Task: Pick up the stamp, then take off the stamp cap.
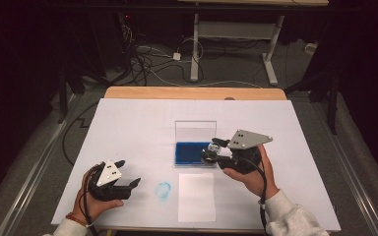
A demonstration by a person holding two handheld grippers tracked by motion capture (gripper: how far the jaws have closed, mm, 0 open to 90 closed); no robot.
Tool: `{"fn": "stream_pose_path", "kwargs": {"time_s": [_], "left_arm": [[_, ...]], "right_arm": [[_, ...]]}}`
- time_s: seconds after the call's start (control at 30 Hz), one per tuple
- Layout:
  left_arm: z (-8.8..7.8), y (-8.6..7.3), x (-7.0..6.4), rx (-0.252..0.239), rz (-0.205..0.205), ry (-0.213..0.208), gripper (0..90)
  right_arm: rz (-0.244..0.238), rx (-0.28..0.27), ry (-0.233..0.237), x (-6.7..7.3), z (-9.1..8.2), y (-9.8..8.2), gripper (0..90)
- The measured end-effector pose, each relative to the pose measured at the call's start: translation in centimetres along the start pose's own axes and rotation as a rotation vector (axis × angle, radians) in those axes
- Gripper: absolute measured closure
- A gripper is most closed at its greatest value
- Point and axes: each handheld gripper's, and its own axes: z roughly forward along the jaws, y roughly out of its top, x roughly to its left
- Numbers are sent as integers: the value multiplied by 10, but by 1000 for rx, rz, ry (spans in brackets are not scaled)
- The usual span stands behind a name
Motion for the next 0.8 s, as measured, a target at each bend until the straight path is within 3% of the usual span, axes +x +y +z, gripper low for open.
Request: {"fn": "stream_pose_path", "kwargs": {"time_s": [0.27, 0.4, 0.53, 0.67, 0.7, 0.8], "left_arm": [[4, 7, -8, -1, 24, -29, 212], [2, 16, -14, -43, 25, -55, 212], [11, 33, -23, -64, 50, -98, 206], [26, 50, -35, -72, 74, -169, 185], [29, 54, -39, -90, 57, -188, 185], [37, 65, -43, -101, 73, -223, 185]], "right_arm": [[6, -10, 64, 11, 12, 5, 569], [-4, -15, 77, 17, 18, 8, 569], [-4, -32, 100, 24, 25, 15, 569], [6, -39, 122, 33, 36, 19, 569], [6, -39, 122, 33, 36, 19, 569], [19, -45, 137, 38, 42, 21, 569]]}}
